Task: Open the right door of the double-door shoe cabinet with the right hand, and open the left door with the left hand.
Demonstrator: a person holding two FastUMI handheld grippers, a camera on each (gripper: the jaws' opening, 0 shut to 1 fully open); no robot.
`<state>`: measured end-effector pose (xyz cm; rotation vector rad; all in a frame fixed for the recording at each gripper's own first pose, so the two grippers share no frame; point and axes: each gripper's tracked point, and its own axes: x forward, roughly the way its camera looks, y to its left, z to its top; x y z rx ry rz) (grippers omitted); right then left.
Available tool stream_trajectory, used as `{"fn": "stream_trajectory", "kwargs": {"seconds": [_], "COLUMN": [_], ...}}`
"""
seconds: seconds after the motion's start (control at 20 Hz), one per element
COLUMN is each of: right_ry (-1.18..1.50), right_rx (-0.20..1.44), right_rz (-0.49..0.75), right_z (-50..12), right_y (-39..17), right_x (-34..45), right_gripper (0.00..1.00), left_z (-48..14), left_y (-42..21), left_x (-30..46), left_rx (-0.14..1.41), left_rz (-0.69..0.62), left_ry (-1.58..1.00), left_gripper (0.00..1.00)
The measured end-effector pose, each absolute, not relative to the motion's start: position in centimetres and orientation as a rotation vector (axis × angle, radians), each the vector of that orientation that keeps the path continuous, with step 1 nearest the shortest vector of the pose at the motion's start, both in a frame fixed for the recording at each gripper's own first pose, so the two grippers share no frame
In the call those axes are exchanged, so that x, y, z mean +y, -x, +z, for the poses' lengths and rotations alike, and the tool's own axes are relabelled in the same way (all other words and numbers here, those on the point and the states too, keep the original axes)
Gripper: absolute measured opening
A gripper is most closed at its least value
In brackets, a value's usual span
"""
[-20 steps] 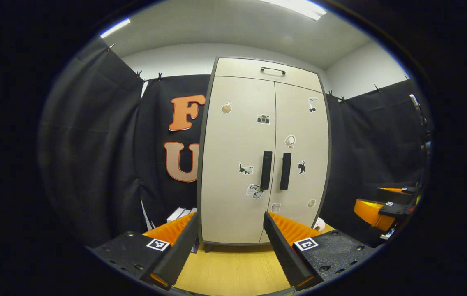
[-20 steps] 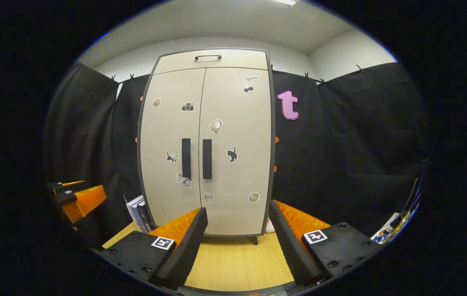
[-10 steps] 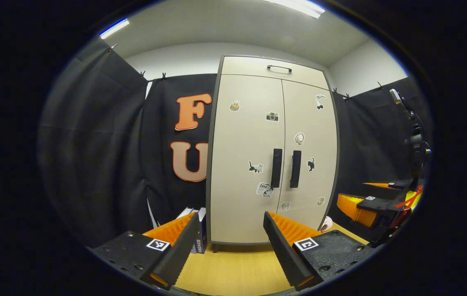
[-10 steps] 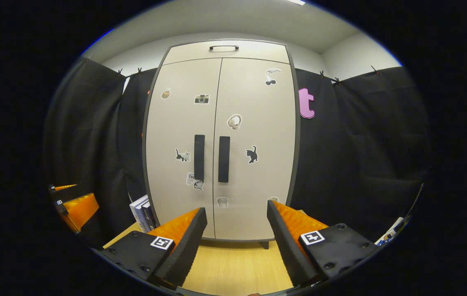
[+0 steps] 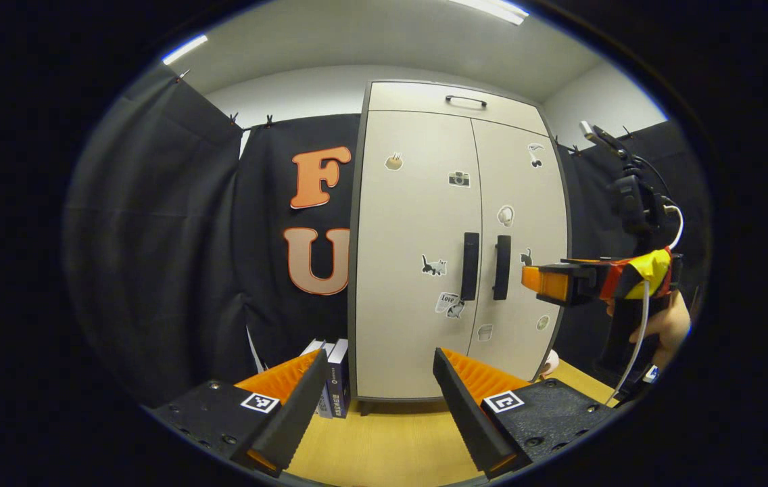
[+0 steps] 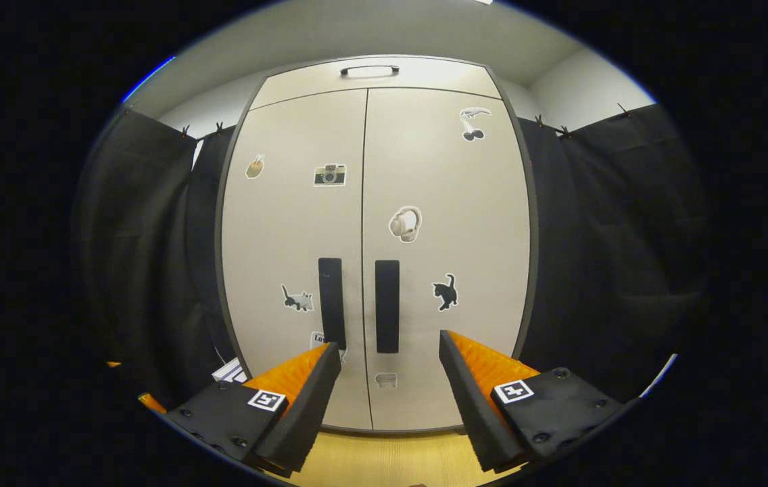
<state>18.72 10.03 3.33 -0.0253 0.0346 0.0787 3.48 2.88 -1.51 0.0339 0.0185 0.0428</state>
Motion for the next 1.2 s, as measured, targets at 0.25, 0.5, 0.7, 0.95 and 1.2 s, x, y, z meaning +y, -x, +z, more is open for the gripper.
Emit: {"fn": "stream_trajectory", "kwargs": {"seconds": [0.25,0.5,0.7,0.95,1.2], "right_ry": [0.033,0.071,0.084,0.072,0.055], "right_rx": [0.061,0.073,0.074,0.109,0.127], "right_rz": [0.053,0.025,0.000,-0.005,-0.006], "right_z": [3.0,2.8,2.8,1.8,1.3], "right_y": [-24.5,-28.4,-30.4,-31.6,-31.8], "right_x": [10.3,10.4,10.4,10.0,10.3], "right_gripper": [0.89,0.88,0.89,0.86,0.70], "left_z": [-2.2,-2.5,-2.5,-2.5,-2.9], "left_y": [-4.8,-6.0,-6.6,-7.2,-7.2], "left_x": [2.6,3.2,3.7,3.9,3.9], "left_rx": [0.031,0.038,0.038,0.038,0.051], "left_rz": [0.032,0.048,0.062,0.068,0.068], "left_ry": [-0.034,-0.020,-0.010,-0.016,-0.004], "left_gripper": [0.95,0.95,0.95,0.95,0.95]}}
